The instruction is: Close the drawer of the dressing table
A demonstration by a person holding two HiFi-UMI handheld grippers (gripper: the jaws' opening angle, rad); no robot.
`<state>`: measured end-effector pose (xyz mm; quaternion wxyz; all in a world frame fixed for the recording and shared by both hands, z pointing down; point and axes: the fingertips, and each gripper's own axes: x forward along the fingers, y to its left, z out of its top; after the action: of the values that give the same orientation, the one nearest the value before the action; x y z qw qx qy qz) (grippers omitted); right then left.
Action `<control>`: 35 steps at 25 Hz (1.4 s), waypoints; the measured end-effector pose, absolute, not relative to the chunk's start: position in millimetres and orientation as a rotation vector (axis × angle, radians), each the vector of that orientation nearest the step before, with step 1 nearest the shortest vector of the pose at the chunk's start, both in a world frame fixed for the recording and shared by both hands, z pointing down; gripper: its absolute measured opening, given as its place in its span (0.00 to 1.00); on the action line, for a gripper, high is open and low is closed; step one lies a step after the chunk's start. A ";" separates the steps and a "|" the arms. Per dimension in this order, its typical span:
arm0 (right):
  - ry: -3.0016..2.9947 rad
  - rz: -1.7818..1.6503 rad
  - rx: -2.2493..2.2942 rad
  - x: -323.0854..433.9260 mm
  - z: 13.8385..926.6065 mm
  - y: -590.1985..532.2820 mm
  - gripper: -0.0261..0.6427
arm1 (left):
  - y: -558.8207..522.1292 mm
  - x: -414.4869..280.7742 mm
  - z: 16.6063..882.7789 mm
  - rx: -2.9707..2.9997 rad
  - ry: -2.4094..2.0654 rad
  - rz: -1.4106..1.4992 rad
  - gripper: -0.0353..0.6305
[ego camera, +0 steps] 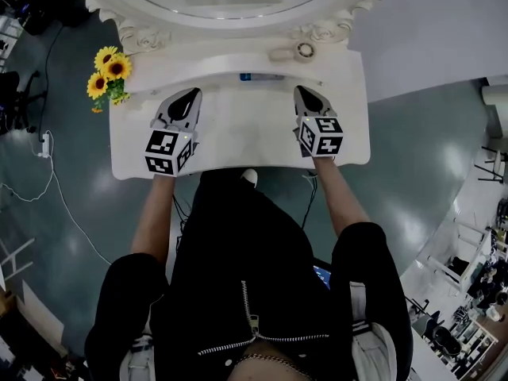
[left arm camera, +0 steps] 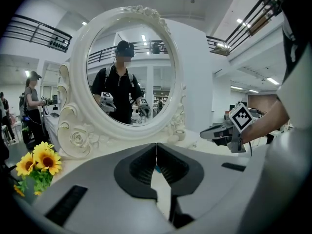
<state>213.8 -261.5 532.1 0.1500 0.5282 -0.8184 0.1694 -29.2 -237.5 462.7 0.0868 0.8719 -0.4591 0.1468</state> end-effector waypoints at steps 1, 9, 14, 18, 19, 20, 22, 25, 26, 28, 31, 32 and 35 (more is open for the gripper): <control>-2.381 0.464 1.511 208.0 520.3 -261.1 0.05 | -237.7 -29.5 459.1 2.603 -1.374 0.431 0.09; -2.533 0.356 1.480 172.7 455.1 -252.9 0.04 | -239.2 -29.9 431.4 2.643 -1.396 0.395 0.09; -2.549 0.296 1.482 156.4 434.1 -246.6 0.04 | -241.2 -32.9 422.9 2.668 -1.368 0.378 0.09; -2.551 0.269 1.514 152.1 420.8 -242.6 0.04 | -243.2 -33.6 414.0 2.701 -1.345 0.360 0.09; -2.548 0.268 1.523 152.1 419.0 -241.6 0.04 | -243.6 -33.7 412.1 2.709 -1.339 0.355 0.09; -2.544 0.271 1.533 152.4 418.0 -240.6 0.04 | -243.6 -33.7 410.5 2.715 -1.334 0.351 0.09; -2.532 0.275 1.549 153.5 417.4 -237.6 0.04 | -241.7 -34.2 409.1 2.724 -1.322 0.343 0.09; -2.516 0.268 1.559 153.0 417.3 -231.3 0.04 | -237.9 -35.3 410.1 2.735 -1.300 0.340 0.09; -2.512 0.261 1.558 151.7 417.4 -229.0 0.04 | -237.2 -36.0 410.8 2.740 -1.294 0.340 0.09; -2.506 0.245 1.560 149.3 417.6 -224.3 0.04 | -236.7 -37.6 412.1 2.747 -1.282 0.341 0.09; -2.506 0.239 1.575 145.2 418.0 -219.5 0.04 | -237.3 -39.7 410.7 2.763 -1.270 0.335 0.09; -2.506 0.243 1.579 143.6 418.6 -218.1 0.04 | -236.6 -40.0 409.9 2.768 -1.265 0.332 0.09; -2.499 0.247 1.586 139.4 419.5 -214.2 0.04 | -233.4 -41.0 409.4 2.780 -1.246 0.332 0.09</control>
<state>139.4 -214.2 419.5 0.0858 0.5319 -0.8383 0.0828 -41.0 -233.4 409.4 0.0388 0.9065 -0.4063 0.1084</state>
